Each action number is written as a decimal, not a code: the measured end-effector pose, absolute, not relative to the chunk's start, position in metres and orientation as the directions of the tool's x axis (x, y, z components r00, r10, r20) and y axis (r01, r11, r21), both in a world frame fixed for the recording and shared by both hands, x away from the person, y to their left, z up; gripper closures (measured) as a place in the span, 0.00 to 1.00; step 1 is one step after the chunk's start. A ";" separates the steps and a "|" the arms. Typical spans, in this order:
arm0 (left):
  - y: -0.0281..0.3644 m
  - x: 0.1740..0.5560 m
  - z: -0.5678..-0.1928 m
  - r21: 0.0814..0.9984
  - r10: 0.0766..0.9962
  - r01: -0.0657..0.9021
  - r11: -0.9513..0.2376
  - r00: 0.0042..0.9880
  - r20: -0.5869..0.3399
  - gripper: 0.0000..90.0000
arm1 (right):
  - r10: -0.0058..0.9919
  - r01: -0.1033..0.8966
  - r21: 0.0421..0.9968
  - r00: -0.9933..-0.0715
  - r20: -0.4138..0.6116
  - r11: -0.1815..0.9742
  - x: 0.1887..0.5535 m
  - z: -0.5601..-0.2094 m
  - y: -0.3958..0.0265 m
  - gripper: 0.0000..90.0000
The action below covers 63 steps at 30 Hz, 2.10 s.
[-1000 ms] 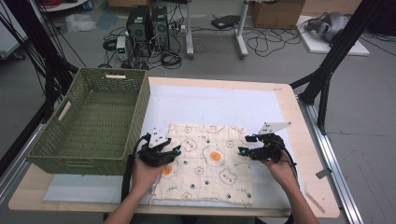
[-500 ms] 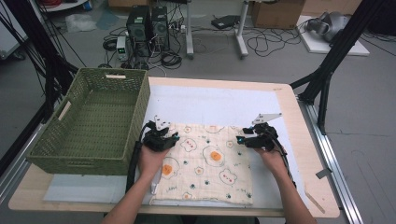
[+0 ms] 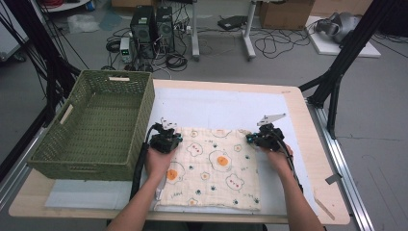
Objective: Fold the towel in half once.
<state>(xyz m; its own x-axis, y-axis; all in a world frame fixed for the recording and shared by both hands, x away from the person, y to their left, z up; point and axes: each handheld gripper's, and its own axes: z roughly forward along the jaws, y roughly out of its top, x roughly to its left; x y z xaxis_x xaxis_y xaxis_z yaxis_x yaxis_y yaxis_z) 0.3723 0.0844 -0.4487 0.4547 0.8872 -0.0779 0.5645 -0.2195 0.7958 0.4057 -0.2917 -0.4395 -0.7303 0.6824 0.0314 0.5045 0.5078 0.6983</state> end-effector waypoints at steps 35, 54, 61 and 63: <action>0.107 0.283 -0.426 0.863 0.806 0.418 -0.284 0.592 -0.022 0.96 | 0.509 0.435 0.779 -0.843 0.176 0.451 0.303 -0.411 -0.318 0.98; 0.112 0.268 -0.416 0.848 0.734 0.433 -0.305 0.674 -0.080 0.53 | 0.527 0.437 0.796 -0.831 0.179 0.420 0.293 -0.408 -0.325 0.62; 0.111 0.264 -0.409 0.856 0.707 0.415 -0.310 0.702 -0.084 0.52 | 0.481 0.431 0.781 -0.855 0.194 0.453 0.295 -0.413 -0.312 0.62; 0.111 0.264 -0.408 0.853 0.703 0.415 -0.317 0.707 -0.083 0.53 | 0.470 0.428 0.779 -0.860 0.196 0.459 0.293 -0.413 -0.310 0.62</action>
<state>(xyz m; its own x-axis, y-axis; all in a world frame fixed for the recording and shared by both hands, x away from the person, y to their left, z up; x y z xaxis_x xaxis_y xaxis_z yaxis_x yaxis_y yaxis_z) 0.2641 0.1108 -0.4083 0.7068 0.7025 -0.0829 0.4147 -0.3165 0.8531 0.2934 -0.3105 -0.4134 -0.8604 0.4704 0.1961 0.4282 0.4587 0.7786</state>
